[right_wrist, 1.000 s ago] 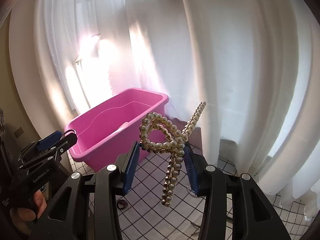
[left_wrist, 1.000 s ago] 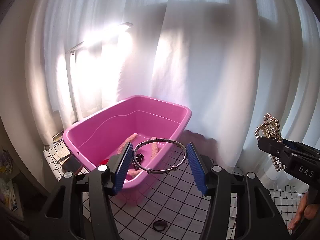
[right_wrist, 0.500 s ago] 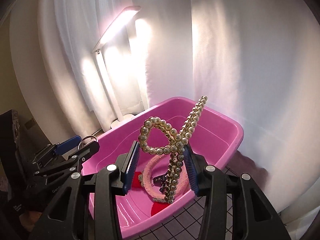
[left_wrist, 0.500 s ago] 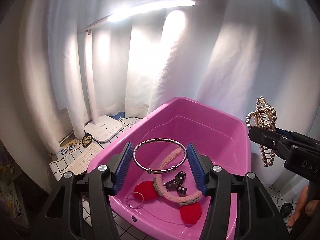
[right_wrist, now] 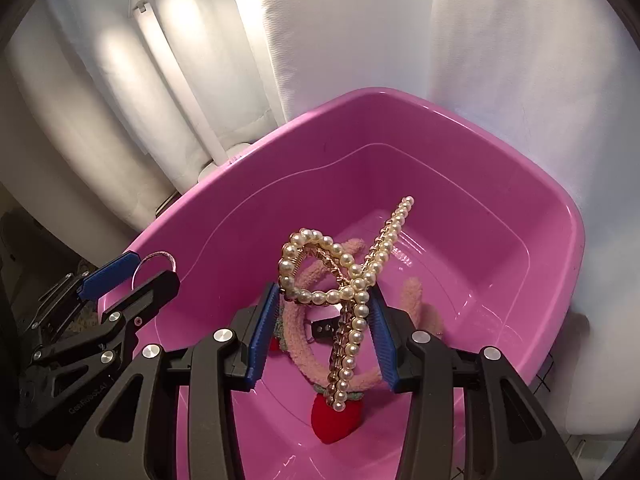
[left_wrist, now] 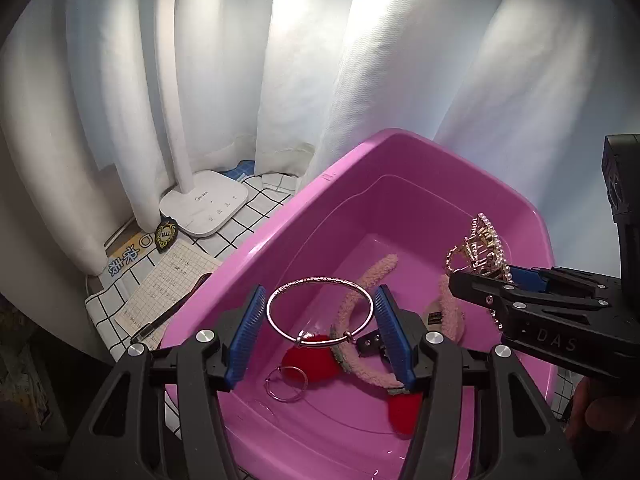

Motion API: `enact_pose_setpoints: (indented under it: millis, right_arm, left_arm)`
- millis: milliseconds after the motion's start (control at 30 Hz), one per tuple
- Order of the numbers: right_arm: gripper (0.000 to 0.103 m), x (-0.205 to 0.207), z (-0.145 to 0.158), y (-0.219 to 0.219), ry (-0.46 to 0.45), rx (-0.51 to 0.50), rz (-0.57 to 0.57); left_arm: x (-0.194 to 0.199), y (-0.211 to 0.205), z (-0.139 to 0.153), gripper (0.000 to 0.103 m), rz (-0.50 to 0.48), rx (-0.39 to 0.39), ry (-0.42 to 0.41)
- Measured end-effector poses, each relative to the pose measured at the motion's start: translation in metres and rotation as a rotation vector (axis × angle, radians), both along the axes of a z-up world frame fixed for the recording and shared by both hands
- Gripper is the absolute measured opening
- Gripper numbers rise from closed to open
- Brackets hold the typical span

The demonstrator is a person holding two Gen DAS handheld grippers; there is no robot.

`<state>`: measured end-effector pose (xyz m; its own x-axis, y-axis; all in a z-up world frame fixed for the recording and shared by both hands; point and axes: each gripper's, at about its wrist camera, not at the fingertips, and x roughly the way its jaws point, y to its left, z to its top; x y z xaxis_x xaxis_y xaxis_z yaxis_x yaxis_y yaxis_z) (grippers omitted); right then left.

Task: Organize jewelry
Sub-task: 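Carry the bangle and pearl hair clip over the pink tub and release both, then withdraw both tools from the tub back over the table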

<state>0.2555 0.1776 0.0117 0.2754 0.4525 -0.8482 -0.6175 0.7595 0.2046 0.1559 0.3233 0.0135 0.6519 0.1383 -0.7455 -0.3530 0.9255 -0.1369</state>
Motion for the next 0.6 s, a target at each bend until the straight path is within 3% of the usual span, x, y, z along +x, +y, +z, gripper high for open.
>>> enact_pose_setpoints:
  millis: [200,233,300,600]
  right_arm:
    - [0.044,0.009,-0.014,0.006,0.065,-0.055,-0.022]
    - [0.054,0.009,-0.013,0.005,0.065,-0.052,-0.027]
    - [0.063,0.012,-0.01,0.006,0.055,-0.049,-0.038]
    - [0.063,0.012,-0.005,-0.002,0.038,-0.053,-0.063]
  left_arm:
    - [0.009,0.001,-0.012,0.056,-0.028,-0.002,0.082]
    - [0.009,0.001,-0.013,0.056,-0.03,0.002,0.088]
    - [0.008,0.001,-0.013,0.073,-0.024,0.014,0.095]
    - [0.005,-0.003,-0.009,0.08,-0.026,0.02,0.081]
